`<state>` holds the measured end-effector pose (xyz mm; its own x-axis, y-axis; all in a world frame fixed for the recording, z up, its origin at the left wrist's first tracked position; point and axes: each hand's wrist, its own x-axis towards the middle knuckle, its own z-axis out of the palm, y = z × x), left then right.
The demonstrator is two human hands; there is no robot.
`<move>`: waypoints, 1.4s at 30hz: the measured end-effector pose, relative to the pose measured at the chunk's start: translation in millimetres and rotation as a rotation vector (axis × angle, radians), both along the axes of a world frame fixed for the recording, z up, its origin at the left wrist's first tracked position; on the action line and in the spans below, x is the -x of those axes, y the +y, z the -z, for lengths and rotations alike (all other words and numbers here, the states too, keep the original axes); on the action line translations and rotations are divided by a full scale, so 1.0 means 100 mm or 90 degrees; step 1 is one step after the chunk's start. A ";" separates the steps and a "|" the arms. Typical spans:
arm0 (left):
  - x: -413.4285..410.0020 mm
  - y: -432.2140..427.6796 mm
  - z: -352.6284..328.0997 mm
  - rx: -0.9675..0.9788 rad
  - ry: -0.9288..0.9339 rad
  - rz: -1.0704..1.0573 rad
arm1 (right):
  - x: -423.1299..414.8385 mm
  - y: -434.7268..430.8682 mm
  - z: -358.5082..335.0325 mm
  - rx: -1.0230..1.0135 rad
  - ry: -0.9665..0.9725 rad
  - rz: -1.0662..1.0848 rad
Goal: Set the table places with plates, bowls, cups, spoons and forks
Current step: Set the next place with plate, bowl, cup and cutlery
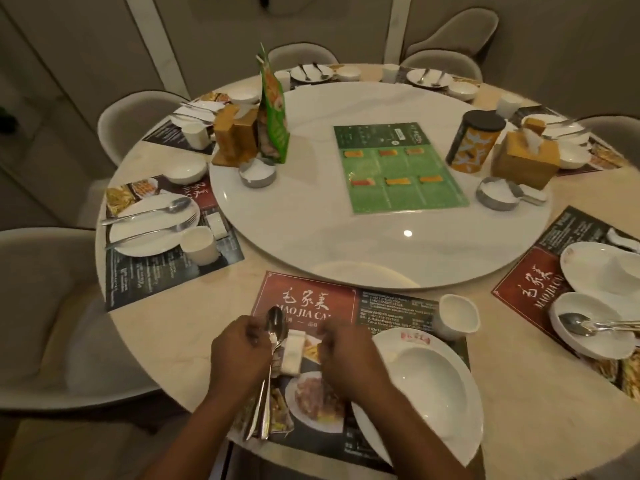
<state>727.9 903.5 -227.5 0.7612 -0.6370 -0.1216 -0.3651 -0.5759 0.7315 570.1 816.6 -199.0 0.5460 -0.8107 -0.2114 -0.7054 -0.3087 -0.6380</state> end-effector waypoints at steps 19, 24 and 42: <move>-0.38 0.24 0.09 -0.088 0.071 0.157 | -0.44 0.19 0.21 0.252 0.181 -0.259; -0.43 0.18 0.01 -0.115 0.084 0.172 | -0.40 0.06 0.27 0.359 0.222 -0.312; 0.01 -0.07 -0.17 0.015 0.021 0.268 | 0.54 -1.29 0.22 0.317 0.467 -0.021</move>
